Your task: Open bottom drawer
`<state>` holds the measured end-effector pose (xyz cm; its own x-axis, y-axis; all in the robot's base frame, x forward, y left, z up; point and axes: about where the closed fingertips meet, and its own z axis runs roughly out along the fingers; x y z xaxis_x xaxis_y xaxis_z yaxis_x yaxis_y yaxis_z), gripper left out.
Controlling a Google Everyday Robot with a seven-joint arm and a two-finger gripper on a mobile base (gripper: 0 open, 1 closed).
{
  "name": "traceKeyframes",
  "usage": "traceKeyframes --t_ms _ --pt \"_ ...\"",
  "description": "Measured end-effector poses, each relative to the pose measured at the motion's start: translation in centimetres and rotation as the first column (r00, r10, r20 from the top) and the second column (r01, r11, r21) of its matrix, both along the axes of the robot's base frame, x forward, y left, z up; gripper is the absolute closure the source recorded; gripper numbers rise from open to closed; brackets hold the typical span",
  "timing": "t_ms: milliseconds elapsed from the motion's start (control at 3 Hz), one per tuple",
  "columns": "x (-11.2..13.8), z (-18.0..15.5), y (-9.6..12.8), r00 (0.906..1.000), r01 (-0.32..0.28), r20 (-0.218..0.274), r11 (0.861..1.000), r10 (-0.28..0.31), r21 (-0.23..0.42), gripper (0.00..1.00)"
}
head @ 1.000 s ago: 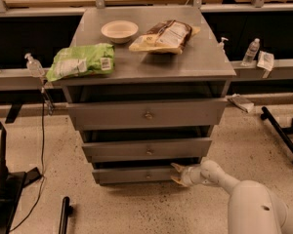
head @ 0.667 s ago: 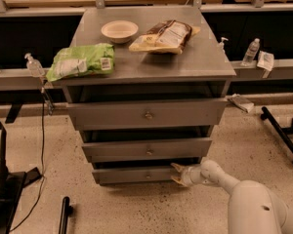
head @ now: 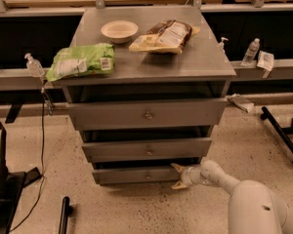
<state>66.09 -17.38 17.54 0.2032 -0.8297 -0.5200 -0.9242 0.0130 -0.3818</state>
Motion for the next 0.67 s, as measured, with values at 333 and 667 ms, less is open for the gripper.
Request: traceKeyframes --t_ms 333,667 --pt "0.0 0.0 0.0 1.0 0.0 0.0 1.0 0.0 0.0 0.0" --pt "-1.0 1.1 1.9 0.9992 -0.039 0.007 0.999 0.039 0.018 0.0"
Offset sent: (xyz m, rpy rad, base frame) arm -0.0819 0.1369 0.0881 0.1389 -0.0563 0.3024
